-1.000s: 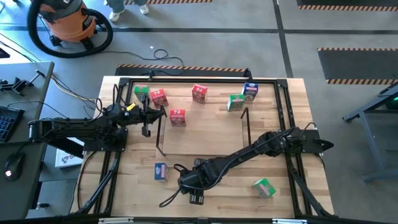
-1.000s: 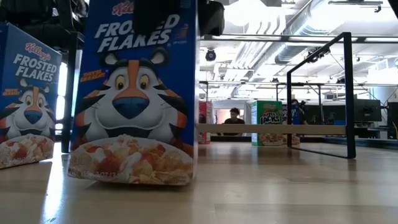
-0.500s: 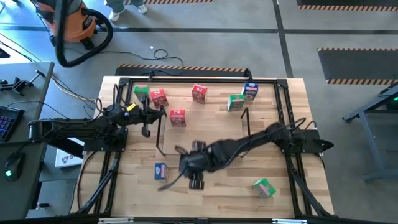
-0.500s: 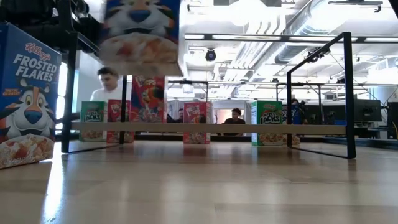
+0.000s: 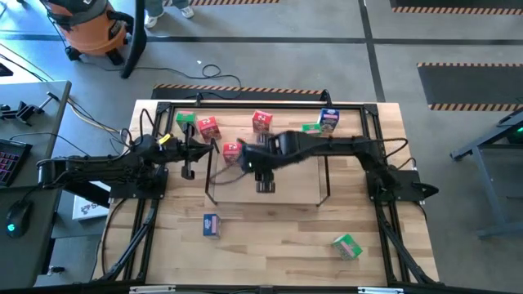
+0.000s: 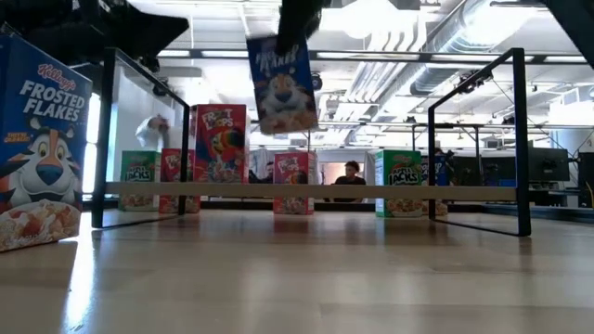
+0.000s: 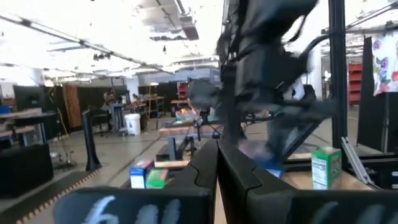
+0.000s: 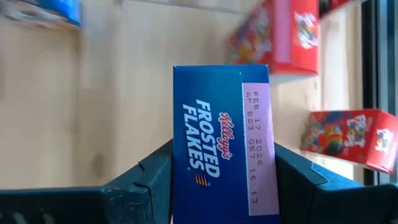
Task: Stack cereal on shelf
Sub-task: Put the bottom blue cereal box on the shelf
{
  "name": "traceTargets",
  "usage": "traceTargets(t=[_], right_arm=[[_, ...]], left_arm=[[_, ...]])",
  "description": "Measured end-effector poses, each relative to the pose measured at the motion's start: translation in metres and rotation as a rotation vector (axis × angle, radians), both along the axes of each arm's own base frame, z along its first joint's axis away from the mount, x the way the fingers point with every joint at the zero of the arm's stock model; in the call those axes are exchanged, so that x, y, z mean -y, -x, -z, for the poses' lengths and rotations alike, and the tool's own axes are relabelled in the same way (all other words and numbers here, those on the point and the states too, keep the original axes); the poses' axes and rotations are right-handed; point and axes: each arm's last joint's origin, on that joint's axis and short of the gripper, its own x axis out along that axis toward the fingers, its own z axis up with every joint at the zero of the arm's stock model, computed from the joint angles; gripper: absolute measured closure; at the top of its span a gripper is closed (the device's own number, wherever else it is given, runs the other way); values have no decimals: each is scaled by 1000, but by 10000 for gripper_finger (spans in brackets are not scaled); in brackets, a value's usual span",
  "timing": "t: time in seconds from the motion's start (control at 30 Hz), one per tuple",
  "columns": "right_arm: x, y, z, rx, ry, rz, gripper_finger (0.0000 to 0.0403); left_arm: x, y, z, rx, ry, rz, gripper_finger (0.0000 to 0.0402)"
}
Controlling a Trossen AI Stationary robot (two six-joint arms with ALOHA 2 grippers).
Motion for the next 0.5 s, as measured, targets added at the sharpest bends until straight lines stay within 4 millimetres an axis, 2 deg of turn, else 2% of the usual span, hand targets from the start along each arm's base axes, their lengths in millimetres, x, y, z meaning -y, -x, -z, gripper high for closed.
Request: traceTargets(t=[0.17, 0.27, 0.33, 0.5], right_arm=[[33, 0, 10, -22, -34, 10, 215], [48, 4, 23, -44, -83, 22, 215], [54, 8, 28, -23, -103, 27, 215], [61, 32, 22, 93, -113, 36, 215]], left_arm=[[0, 0, -2, 2, 0, 1, 401], [0, 0, -1, -1, 3, -5, 401], [0, 0, -1, -2, 8, -6, 401], [-1, 0, -1, -4, 6, -12, 401]])
